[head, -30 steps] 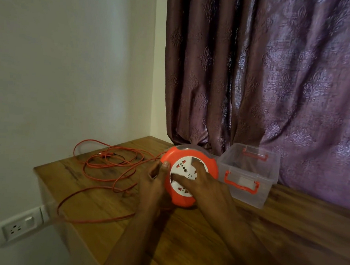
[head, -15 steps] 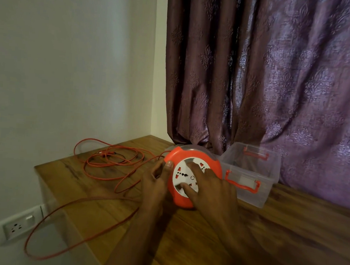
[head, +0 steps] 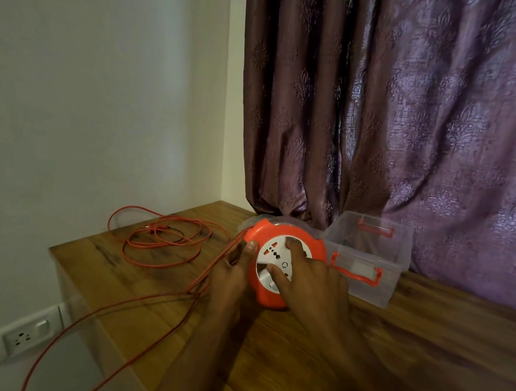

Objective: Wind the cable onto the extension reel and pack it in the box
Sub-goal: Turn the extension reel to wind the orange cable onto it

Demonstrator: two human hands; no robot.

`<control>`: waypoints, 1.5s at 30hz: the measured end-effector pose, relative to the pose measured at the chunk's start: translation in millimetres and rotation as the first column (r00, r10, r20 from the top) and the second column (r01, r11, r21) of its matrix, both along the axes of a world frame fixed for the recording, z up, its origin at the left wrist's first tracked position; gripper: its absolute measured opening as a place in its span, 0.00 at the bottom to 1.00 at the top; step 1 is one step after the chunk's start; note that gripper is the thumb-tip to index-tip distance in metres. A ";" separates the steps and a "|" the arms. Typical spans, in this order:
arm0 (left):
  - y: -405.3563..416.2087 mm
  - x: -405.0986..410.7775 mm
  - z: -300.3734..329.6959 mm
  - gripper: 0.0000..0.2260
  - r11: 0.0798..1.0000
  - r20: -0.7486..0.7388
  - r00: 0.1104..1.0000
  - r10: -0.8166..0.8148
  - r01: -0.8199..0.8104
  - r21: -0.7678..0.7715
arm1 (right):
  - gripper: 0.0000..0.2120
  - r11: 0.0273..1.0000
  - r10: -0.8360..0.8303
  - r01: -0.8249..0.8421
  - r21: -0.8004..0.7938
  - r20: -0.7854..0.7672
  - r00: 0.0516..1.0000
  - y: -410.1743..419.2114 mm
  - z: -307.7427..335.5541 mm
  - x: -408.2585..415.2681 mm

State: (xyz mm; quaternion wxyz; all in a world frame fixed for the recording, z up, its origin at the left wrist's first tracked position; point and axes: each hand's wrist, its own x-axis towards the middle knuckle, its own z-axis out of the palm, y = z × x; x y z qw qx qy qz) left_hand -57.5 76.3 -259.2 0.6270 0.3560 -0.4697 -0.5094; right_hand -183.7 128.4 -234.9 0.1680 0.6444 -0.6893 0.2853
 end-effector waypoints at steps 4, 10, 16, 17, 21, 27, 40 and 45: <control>-1.7 -0.1 0.5 0.09 1.000 -0.014 1.000 0.003 -0.004 -0.002 | 0.23 0.998 0.025 -0.023 -0.050 0.046 0.999 0.1 10.2 -7.9; -2.0 1.4 1.0 0.12 0.998 -0.084 0.995 -0.056 0.054 -0.026 | 0.16 0.952 0.142 -0.107 -0.287 0.101 0.985 3.3 20.4 -19.6; -0.6 2.2 2.2 0.15 0.996 -0.084 0.993 -0.080 0.075 -0.056 | 0.28 0.966 0.202 -0.127 -0.224 0.353 0.914 -3.7 30.4 -40.3; 0.4 2.0 2.7 0.16 0.994 -0.082 0.993 -0.088 0.082 -0.067 | 0.27 0.964 0.242 -0.167 -0.204 0.431 0.869 -4.7 30.8 -43.5; 3.1 1.2 3.9 0.16 0.992 -0.084 0.991 -0.104 0.097 -0.078 | 0.16 0.928 0.361 -0.308 -0.210 0.714 0.600 -8.3 28.3 -47.3; 3.8 2.7 3.3 0.09 0.988 -0.061 0.989 -0.133 0.127 -0.091 | 0.12 0.890 0.415 -0.370 -0.268 0.814 0.406 -10.2 24.3 -43.8; 4.4 -0.8 7.2 0.25 1.000 -0.070 0.997 0.006 -0.006 0.010 | 0.08 0.879 0.436 -0.359 -0.315 0.836 0.333 -10.0 25.8 -49.0; -1.6 1.7 9.9 0.20 0.997 -0.122 0.991 0.061 -0.054 0.060 | 0.10 0.890 0.428 -0.311 -0.335 0.849 0.310 -6.4 34.3 -59.9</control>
